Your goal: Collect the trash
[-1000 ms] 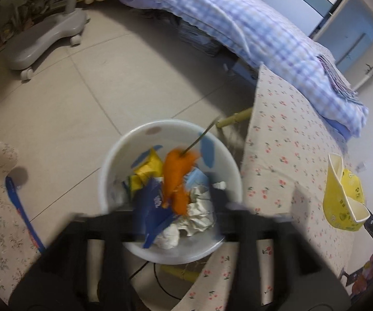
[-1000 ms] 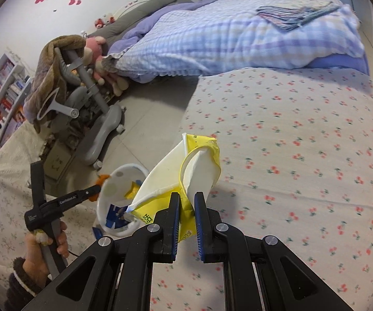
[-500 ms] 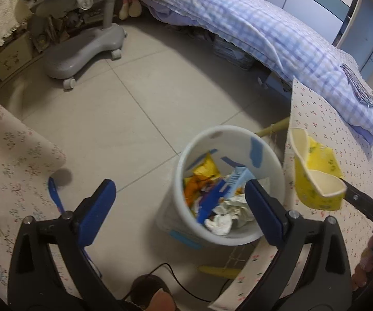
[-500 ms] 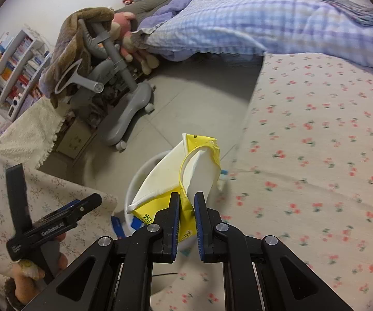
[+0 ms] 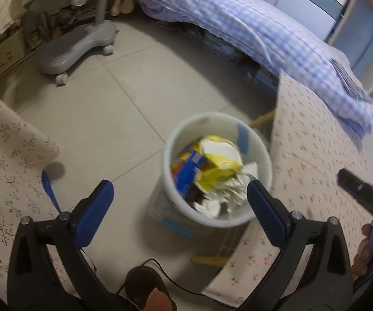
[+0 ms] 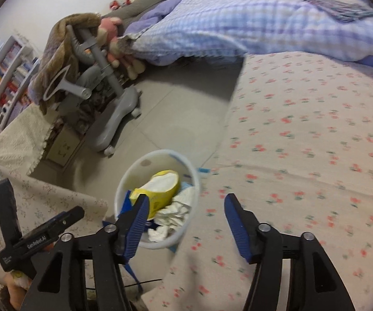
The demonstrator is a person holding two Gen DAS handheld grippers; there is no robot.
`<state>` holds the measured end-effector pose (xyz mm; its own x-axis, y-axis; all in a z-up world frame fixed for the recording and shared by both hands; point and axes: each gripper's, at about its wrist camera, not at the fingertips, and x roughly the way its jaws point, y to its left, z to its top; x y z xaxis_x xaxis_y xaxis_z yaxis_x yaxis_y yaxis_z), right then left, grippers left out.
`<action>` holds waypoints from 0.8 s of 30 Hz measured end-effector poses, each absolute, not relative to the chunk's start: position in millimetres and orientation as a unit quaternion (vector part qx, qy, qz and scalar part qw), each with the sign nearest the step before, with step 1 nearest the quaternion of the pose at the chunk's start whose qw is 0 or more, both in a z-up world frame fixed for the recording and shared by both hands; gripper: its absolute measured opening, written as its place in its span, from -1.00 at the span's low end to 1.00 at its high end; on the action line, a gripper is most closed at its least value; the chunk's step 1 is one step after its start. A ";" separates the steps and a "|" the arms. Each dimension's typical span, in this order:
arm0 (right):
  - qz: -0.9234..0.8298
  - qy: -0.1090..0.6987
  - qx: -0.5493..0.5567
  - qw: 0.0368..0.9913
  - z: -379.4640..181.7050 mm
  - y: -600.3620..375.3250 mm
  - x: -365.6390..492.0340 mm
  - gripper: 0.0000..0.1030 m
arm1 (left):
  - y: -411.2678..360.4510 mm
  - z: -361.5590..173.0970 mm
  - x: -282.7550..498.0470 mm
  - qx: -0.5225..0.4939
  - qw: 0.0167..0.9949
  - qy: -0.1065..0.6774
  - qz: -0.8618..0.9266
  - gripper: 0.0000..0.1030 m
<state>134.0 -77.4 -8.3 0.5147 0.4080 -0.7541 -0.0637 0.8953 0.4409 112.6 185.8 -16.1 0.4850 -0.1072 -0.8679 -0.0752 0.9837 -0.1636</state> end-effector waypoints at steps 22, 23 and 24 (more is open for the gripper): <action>-0.062 0.408 0.091 0.906 28.5 -202.4 -62.3 0.66 | 60.1 8.4 2.5 0.001 0.882 0.468 -0.050 0.98; -0.064 0.405 0.085 0.908 24.7 -204.0 -66.0 0.66 | 54.7 6.5 -1.0 0.005 0.883 0.467 -0.049 0.98; -0.066 0.403 0.080 0.909 21.9 -204.5 -67.9 0.66 | 50.9 4.0 -3.0 0.011 0.884 0.465 -0.048 0.98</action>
<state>-67.9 -204.5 21.9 0.6666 -0.0561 -0.7433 0.1847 0.9785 0.0918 -3.0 50.9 4.0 0.5627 -0.0745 -0.8233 0.0949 0.9952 -0.0252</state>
